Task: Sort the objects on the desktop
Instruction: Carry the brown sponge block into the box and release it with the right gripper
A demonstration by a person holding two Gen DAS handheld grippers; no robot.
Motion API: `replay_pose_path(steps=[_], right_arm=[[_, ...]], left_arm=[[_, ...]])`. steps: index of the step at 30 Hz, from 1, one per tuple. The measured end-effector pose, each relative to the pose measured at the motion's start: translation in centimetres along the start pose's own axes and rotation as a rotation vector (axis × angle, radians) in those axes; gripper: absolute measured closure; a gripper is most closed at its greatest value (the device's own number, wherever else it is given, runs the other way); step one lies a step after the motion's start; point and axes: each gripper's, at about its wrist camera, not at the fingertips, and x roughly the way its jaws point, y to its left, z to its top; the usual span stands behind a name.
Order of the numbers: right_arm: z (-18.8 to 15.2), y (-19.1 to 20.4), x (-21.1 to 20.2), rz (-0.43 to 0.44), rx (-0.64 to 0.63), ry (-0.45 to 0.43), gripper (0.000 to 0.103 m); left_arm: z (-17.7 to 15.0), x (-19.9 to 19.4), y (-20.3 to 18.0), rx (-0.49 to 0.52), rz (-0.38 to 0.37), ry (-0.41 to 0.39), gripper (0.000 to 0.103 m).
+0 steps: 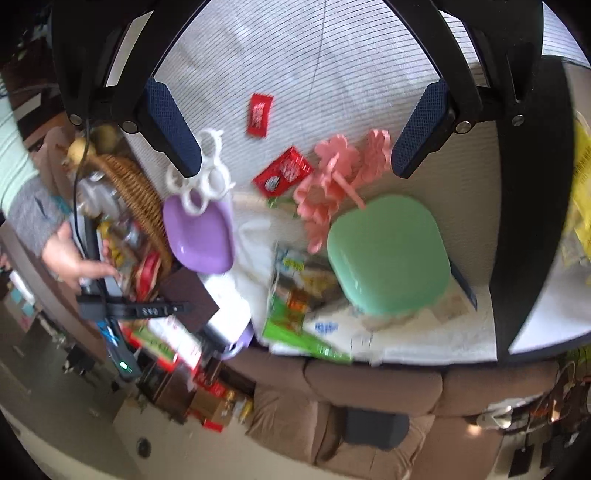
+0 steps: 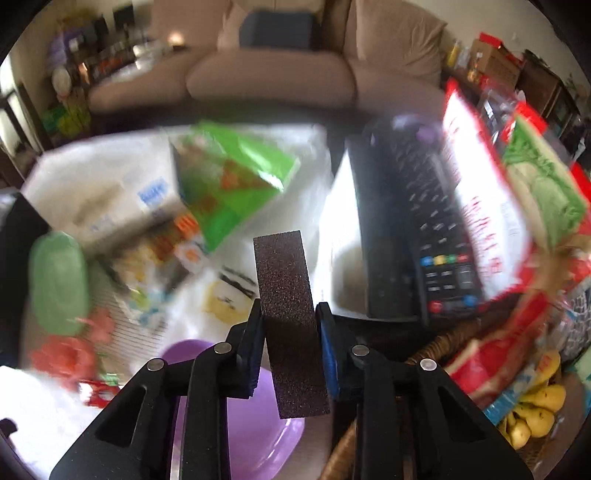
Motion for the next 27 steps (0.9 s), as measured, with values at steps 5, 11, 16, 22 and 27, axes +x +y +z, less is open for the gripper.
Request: replay_pose_path(steps=[5,11,16,22,27], right_arm=[[0.8,2.8,-6.8,0.146,0.002,-0.105,0.076],[3.1,12.2,-12.1,0.516,0.009,-0.142,0.076],[5.4,23.6,-11.9,0.753,-0.016,-0.086,0.076],[8.3,36.0,-7.9,0.732,-0.121,-0.015,0.076],[9.9,44.0,-3.1,0.487,-0.309,0.002,0.076]], left_arm=[[1.6,-4.2,0.5,-0.033,-0.039,-0.122,0.0],[3.2,-10.8,4.8,-0.119,0.008,-0.251,0.0],[2.9,-17.2,12.4,-0.274,0.113,-0.347,0.0],[1.5,-21.3,19.3,-0.388,0.22,-0.372,0.0],[0.9,-21.8,21.5,-0.396,0.246,-0.349,0.0]])
